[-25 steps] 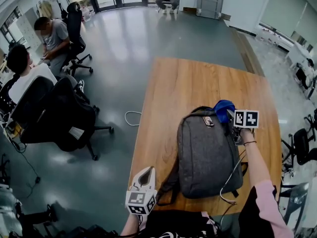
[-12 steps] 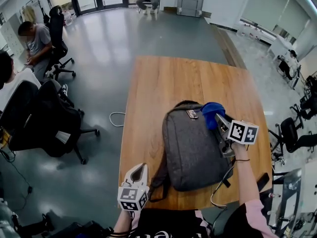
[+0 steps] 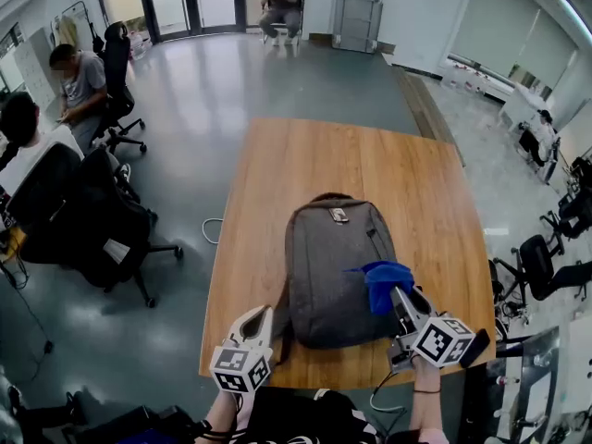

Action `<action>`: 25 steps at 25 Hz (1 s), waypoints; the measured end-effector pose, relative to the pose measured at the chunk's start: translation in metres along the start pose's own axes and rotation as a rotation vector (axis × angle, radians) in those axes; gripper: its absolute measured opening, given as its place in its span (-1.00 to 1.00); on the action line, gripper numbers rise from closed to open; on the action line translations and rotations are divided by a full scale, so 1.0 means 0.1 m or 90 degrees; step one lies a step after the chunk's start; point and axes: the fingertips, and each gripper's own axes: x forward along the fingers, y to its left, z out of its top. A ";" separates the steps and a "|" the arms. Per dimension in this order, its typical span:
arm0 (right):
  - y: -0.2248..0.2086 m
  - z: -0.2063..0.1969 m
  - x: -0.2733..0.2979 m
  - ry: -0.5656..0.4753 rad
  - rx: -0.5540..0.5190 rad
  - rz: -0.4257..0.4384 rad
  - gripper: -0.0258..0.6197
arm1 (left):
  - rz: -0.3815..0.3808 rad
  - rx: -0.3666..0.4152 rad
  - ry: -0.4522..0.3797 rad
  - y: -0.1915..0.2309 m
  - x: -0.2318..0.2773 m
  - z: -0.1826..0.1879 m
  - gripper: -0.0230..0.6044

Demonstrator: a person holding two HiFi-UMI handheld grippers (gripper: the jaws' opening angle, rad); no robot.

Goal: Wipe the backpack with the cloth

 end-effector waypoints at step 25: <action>0.15 -1.32 -2.22 0.075 -0.053 0.138 -0.56 | 0.066 0.108 -0.009 -2.17 -1.31 -0.97 -0.93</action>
